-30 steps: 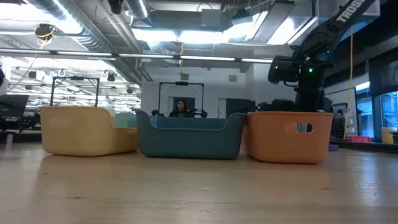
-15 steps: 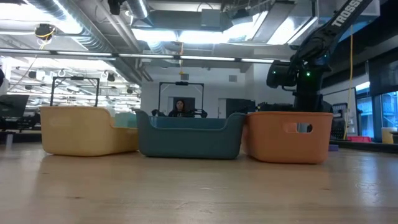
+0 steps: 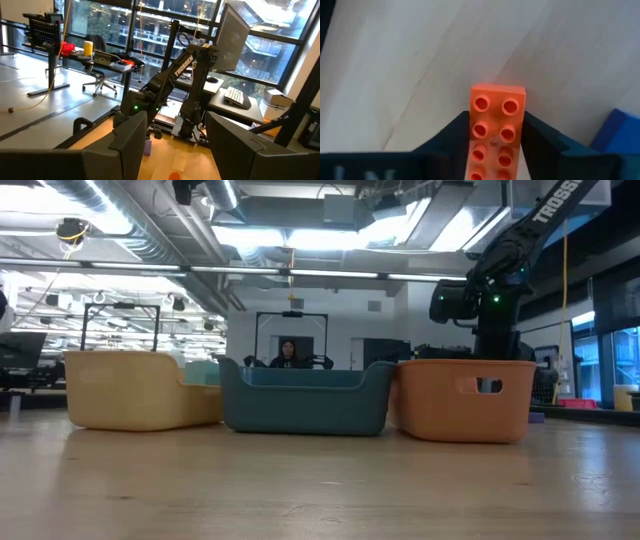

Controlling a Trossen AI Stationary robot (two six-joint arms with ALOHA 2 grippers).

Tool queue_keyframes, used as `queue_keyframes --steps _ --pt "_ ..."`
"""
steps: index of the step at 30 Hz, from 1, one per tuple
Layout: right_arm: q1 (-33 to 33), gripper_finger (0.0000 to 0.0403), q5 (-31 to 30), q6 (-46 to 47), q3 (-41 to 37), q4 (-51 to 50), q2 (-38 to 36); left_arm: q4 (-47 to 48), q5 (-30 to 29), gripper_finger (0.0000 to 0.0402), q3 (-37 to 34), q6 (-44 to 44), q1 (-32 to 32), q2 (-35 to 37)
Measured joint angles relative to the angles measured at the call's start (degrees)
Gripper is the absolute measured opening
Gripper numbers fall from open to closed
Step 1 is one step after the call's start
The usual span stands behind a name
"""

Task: Sort & place blocks by color
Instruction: Put the orange game piece into the orange bin

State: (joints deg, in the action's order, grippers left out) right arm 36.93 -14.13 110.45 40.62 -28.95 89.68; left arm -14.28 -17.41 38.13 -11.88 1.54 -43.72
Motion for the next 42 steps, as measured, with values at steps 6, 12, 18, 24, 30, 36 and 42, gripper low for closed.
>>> queue_keyframes --steps 6,12,18,24,30,36,42 --pt "0.1 0.0138 0.1 -6.0 0.0 0.4 -0.1 0.0 0.0 0.0195 0.0 0.0 0.0 0.0" --pt "1.1 0.0138 0.3 -18.0 -0.6 3.2 -3.7 -0.1 0.0 0.0195 0.0 -0.5 0.0 0.0" --pt "0.9 0.0138 5.4 -46.7 -0.4 19.1 -13.6 -0.5 -1.3 0.0195 0.0 -4.6 0.0 0.0" --pt "-9.1 0.0138 17.2 -65.2 -0.3 26.8 -24.3 -0.5 -1.0 0.0195 0.0 -9.3 0.0 0.0" --pt "-25.5 0.0138 16.5 -66.2 -0.3 31.0 -31.2 -0.4 1.2 0.0195 0.0 -14.4 0.0 -0.1" --pt "-38.8 0.0138 13.8 -76.0 -0.2 39.0 -32.4 -0.3 8.4 0.0195 0.0 -14.8 0.0 -1.1" --pt "-46.6 0.0138 13.6 -92.7 -0.2 44.8 -32.5 -0.3 12.7 0.0195 0.0 -14.7 0.1 -1.9"
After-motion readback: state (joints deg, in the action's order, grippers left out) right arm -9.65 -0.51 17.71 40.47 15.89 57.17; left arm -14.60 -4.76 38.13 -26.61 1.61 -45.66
